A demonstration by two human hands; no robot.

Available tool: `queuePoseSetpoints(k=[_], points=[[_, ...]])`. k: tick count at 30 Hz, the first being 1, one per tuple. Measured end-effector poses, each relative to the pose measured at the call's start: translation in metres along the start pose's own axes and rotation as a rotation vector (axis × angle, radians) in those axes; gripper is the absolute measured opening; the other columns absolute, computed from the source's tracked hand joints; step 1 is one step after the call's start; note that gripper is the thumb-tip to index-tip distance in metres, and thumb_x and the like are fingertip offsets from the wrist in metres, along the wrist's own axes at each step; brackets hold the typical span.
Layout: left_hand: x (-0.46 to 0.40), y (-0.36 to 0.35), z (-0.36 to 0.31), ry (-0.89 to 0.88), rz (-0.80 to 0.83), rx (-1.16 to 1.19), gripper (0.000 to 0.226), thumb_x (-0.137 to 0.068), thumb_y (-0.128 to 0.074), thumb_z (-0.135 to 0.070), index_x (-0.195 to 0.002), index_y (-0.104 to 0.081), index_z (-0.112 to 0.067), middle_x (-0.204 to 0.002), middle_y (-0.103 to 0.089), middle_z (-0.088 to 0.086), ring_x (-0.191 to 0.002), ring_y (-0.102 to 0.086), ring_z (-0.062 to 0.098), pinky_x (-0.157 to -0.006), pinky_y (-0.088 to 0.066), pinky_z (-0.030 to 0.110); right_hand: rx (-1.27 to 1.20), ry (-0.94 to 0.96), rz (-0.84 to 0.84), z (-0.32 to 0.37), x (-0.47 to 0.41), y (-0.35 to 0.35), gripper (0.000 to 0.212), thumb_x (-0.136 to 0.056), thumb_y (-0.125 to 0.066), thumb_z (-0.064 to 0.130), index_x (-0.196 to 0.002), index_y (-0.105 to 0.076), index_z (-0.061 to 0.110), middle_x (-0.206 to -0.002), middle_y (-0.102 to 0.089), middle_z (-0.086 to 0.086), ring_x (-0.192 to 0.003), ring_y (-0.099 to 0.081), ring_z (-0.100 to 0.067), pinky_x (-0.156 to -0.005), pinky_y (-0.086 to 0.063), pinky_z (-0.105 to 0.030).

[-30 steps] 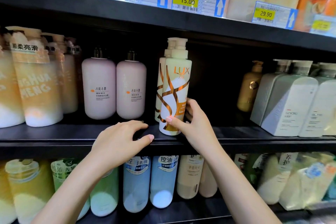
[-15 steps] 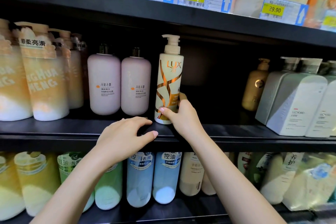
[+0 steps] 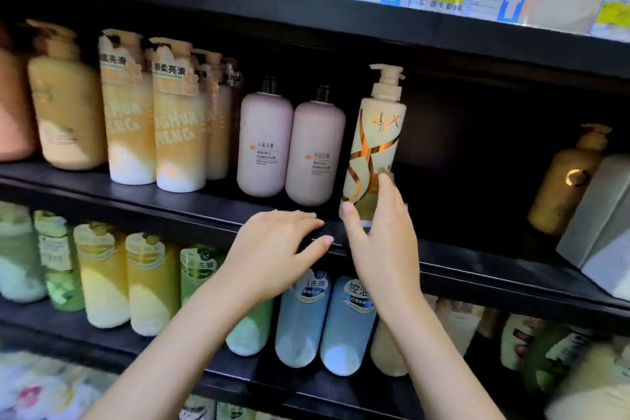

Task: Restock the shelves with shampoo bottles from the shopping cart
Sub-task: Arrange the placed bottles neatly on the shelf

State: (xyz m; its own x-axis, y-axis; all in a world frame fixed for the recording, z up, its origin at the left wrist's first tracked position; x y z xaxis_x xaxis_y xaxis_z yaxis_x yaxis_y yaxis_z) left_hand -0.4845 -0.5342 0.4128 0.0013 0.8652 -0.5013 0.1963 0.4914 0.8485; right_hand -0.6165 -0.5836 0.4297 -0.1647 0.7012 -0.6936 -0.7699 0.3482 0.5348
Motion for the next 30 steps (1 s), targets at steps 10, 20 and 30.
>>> queuePoseSetpoints(k=[10,20,30], points=[[0.210,0.019,0.098,0.300,0.146,-0.333,0.065,-0.084,-0.036,-0.048,-0.137,-0.047,-0.013,-0.141,-0.050,0.007,-0.125,-0.053,0.024,-0.097,-0.048,0.046,-0.106,0.457,0.275,0.078,0.140,-0.096,0.054,-0.093,-0.038,0.033,-0.142,-0.039,0.010,-0.152,-0.035,-0.010,-0.141,-0.028,-0.026,-0.116,-0.016,-0.043],[0.528,0.056,0.174,0.829,0.461,-0.396,0.066,-0.076,-0.037,-0.050,-0.121,-0.063,-0.009,-0.122,-0.065,0.009,-0.104,-0.067,0.024,-0.078,-0.058,0.041,0.025,0.656,1.023,0.211,0.396,-0.218,0.059,-0.077,-0.039,0.049,-0.122,-0.062,0.019,-0.129,-0.062,-0.005,-0.111,-0.065,-0.022,-0.090,-0.054,-0.043],[0.723,0.092,0.218,1.047,0.503,-0.293,0.069,-0.079,-0.045,-0.051,-0.129,-0.055,-0.004,-0.132,-0.057,0.015,-0.113,-0.062,0.030,-0.086,-0.055,0.045,0.057,0.795,1.412,0.335,0.565,-0.248,0.069,-0.091,-0.021,0.053,-0.152,-0.011,0.022,-0.161,-0.006,-0.002,-0.148,-0.010,-0.024,-0.119,-0.004,-0.043]])
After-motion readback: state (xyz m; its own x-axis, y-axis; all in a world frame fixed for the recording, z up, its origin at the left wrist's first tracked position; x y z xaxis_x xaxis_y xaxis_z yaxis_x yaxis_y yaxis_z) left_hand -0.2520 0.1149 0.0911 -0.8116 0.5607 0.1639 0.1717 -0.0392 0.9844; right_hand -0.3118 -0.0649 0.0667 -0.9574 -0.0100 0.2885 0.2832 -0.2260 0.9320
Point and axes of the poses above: each hand's wrist, its own x-axis away from the middle knuckle, its own y-axis out of the back of the hand, z = x × y, the point moved 5 cm from there along -x, towards the middle knuckle
